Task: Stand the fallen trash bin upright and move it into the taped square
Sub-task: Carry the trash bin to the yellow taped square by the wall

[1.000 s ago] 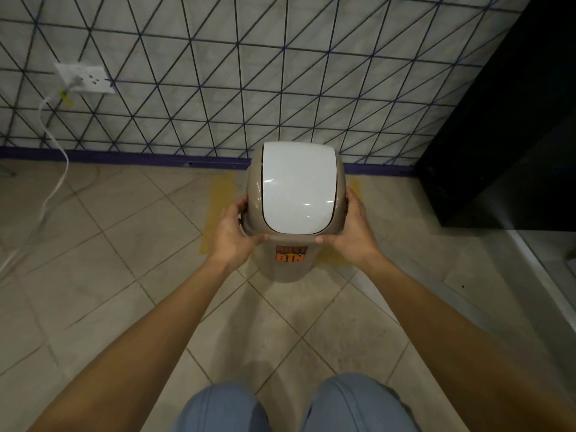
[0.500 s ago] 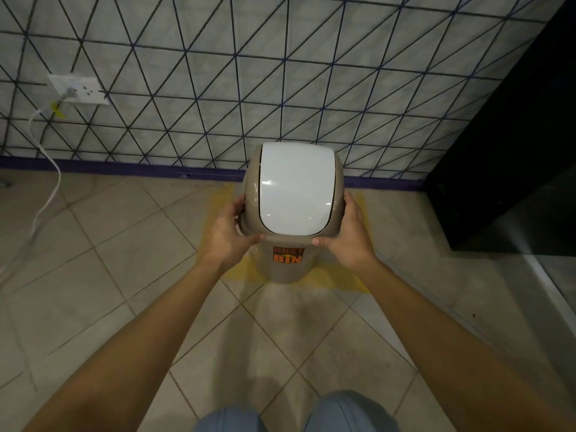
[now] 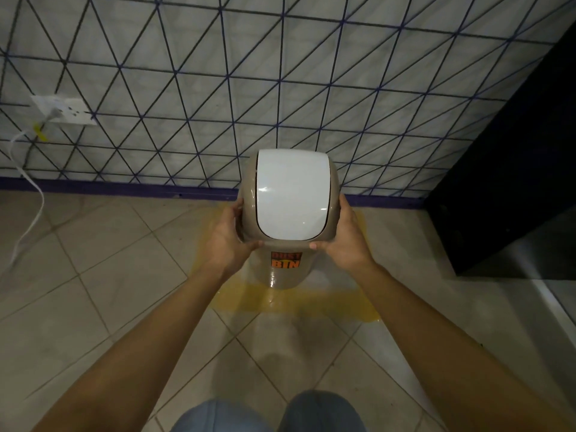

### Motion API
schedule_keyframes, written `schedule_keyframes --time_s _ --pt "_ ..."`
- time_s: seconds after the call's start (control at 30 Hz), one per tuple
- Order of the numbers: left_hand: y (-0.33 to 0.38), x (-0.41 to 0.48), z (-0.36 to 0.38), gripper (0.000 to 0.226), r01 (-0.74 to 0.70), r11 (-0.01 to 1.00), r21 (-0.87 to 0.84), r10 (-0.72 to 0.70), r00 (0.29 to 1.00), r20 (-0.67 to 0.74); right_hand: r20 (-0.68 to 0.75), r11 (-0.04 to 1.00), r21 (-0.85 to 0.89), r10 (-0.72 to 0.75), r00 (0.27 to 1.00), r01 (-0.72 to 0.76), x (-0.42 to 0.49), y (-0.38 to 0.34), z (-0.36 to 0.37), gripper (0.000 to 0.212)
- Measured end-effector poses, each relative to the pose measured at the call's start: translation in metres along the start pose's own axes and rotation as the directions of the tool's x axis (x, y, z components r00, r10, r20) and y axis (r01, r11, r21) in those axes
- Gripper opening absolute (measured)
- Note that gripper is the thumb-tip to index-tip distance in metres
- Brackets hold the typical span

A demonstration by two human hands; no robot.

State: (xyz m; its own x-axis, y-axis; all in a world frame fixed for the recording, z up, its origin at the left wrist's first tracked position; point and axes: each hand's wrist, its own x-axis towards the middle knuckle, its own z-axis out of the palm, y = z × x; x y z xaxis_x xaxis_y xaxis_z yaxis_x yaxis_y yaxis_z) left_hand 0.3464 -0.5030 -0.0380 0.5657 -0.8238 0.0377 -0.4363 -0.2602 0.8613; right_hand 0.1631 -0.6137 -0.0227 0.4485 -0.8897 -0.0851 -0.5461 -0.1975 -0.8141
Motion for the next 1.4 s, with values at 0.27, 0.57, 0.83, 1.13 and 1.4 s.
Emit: schedule_keyframes --time_s 0.27,0.57,0.83,1.13,1.4 --pt "-0.006 0.037 0.001 0.092 -0.047 0.994 -0.096 0.051 0.998 0.038 -0.029 1.000 0.007 0.000 1.000 0.000 0.040 -0.001 0.003 0.117" --pt "-0.015 0.075 0.006 0.091 -0.056 0.990 -0.129 0.062 0.997 0.043 -0.028 1.000 0.023 -0.015 1.000 0.015 0.074 -0.001 0.005 0.117" --pt "-0.020 0.095 0.012 0.087 -0.051 0.976 -0.213 0.059 0.998 0.032 -0.027 1.000 0.004 -0.021 0.999 0.021 0.092 -0.002 0.003 0.117" --pt "-0.018 0.110 0.019 0.082 -0.010 0.975 -0.221 0.014 1.000 0.020 -0.028 0.999 -0.011 -0.045 0.999 0.045 0.108 -0.002 0.002 0.113" --pt "-0.023 0.119 0.022 0.069 -0.075 0.997 0.034 0.075 0.997 -0.008 -0.050 0.999 0.015 -0.046 0.998 0.047 0.118 0.002 -0.002 0.112"
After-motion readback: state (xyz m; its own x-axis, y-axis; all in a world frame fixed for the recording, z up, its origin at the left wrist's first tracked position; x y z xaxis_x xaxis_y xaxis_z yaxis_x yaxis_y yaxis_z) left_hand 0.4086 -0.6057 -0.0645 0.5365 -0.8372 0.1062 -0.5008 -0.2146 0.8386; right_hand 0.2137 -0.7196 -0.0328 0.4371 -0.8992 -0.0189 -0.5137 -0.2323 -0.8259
